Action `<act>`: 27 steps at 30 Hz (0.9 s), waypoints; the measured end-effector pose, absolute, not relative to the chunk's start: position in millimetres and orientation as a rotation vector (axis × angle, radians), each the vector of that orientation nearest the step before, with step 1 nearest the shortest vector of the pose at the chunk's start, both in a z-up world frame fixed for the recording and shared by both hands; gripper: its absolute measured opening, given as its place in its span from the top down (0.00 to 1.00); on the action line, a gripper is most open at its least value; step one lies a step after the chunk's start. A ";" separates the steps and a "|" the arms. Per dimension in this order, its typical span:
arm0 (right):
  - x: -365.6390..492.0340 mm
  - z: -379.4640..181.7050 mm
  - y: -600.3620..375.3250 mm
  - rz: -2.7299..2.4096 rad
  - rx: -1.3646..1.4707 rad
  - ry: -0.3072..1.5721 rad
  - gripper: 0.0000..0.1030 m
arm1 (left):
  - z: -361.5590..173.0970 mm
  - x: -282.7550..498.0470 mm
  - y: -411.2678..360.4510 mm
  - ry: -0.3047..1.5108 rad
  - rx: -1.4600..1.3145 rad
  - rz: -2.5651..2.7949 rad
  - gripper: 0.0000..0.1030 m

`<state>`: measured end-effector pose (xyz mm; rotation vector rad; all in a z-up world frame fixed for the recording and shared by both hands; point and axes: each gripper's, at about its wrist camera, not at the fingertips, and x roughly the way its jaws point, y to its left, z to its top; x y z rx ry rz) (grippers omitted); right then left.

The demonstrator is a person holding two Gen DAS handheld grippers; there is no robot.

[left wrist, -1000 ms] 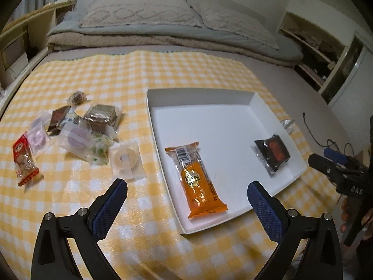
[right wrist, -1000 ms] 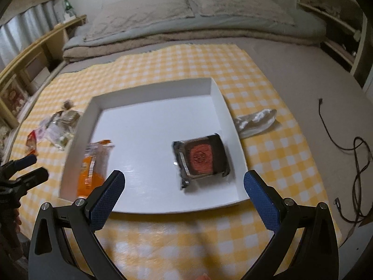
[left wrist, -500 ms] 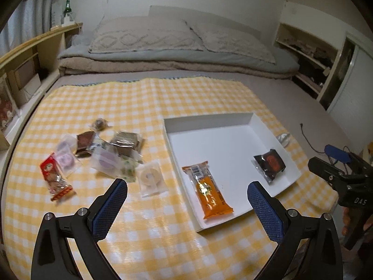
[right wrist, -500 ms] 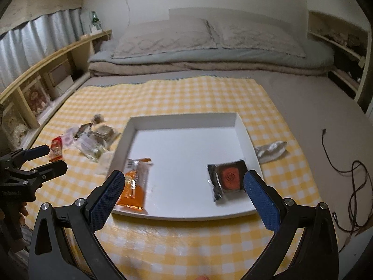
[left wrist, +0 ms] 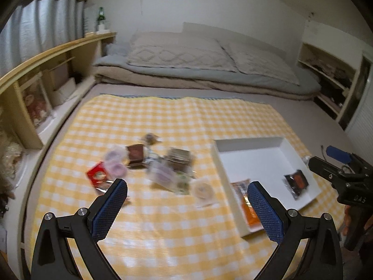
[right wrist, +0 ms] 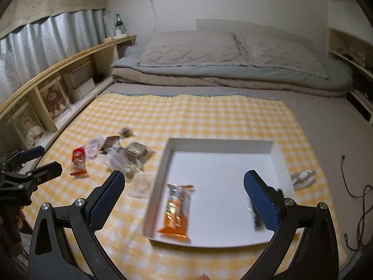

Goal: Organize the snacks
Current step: 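Withdraw both tools from the tray back toward the snack pile, then grasp the red pastry bag with the left tool while the right tool grasps the clear donut packet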

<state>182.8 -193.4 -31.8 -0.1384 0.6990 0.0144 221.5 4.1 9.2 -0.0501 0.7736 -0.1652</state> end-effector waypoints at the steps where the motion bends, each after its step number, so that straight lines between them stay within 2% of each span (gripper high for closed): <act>1: 186.2 -31.7 -186.5 0.026 -0.140 0.696 0.00 | 12.8 219.5 15.1 0.766 -0.052 -0.146 0.00; 9: 208.3 -37.8 -143.2 0.101 -0.140 0.673 0.00 | 20.6 217.2 63.4 0.762 -0.039 -0.065 0.00; 15: 229.7 -57.8 -122.8 0.126 -0.164 0.699 0.00 | 11.6 247.8 93.3 0.836 -0.065 -0.013 0.00; 24: 289.0 -110.6 -117.7 0.171 -0.061 0.940 0.01 | -25.3 325.2 132.8 0.965 -0.203 0.114 0.00; 26: 302.2 -129.1 -120.0 0.156 -0.039 1.014 0.13 | -39.5 345.2 136.0 1.006 -0.249 0.149 0.00; 27: 309.0 -140.0 -120.3 0.151 -0.034 1.056 0.27 | -46.3 352.5 137.3 1.019 -0.260 0.157 0.00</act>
